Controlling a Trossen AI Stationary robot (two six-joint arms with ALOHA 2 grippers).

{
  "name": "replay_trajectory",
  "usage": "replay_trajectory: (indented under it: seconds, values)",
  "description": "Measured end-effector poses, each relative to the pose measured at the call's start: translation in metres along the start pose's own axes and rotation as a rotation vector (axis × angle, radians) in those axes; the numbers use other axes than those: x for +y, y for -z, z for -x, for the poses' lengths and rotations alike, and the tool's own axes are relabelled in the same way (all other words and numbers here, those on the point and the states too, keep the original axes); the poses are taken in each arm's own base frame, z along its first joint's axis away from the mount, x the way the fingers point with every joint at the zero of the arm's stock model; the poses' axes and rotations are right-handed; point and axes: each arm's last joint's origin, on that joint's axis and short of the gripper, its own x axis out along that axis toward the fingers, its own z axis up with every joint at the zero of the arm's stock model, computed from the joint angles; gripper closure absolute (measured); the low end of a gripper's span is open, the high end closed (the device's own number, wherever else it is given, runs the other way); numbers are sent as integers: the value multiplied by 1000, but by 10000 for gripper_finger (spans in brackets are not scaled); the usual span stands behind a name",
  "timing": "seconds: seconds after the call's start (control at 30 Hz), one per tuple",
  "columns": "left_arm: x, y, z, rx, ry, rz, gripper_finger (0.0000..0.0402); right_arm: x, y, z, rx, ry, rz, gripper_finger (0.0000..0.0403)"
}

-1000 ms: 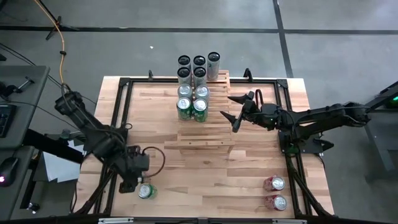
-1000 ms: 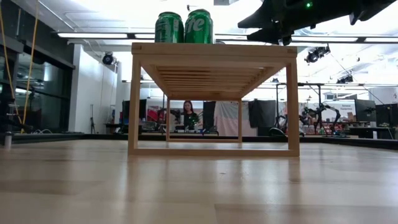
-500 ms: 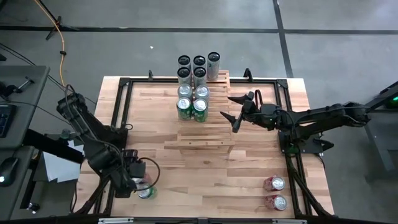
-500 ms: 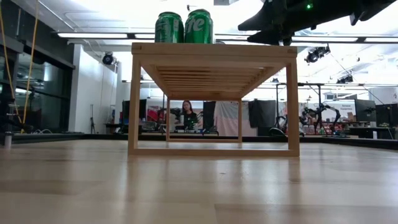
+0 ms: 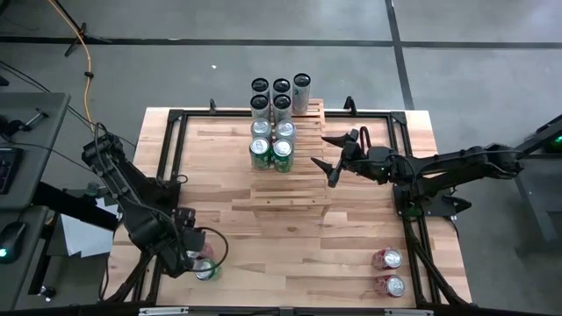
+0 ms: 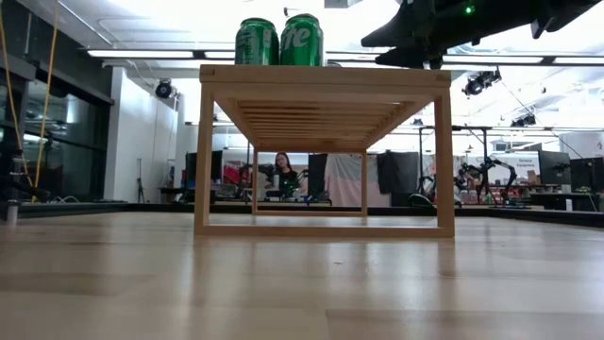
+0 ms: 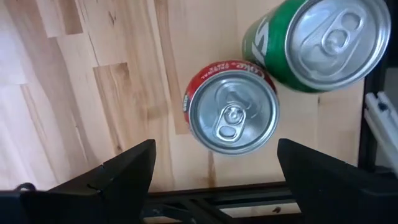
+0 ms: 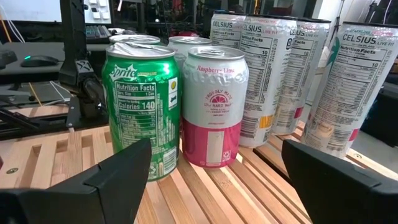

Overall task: Place canned beverage on shelf
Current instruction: Put the top left red soda can on the shelf

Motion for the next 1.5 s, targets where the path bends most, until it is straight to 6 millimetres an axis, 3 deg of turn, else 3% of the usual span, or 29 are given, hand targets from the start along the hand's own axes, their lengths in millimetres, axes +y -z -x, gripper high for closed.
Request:
replay_trajectory:
  seconds: [0.37, 0.77, 1.03, 1.5]
  values:
    - [1, 0, 0, -9, -27, -148, 74, 0, 1, 0, 9, 0, 6, 57]
    - [-4, -4, -1, -46, 27, -151, 74, 0, 1, 0, 8, 0, 4, 57]
    - [-4, 1, -24, -21, 36, -168, 74, 0, 1, 0, 8, 0, 6, 57]
    - [-4, 3, -46, -56, 32, -201, 73, 0, 1, 0, 8, 0, 4, 57]
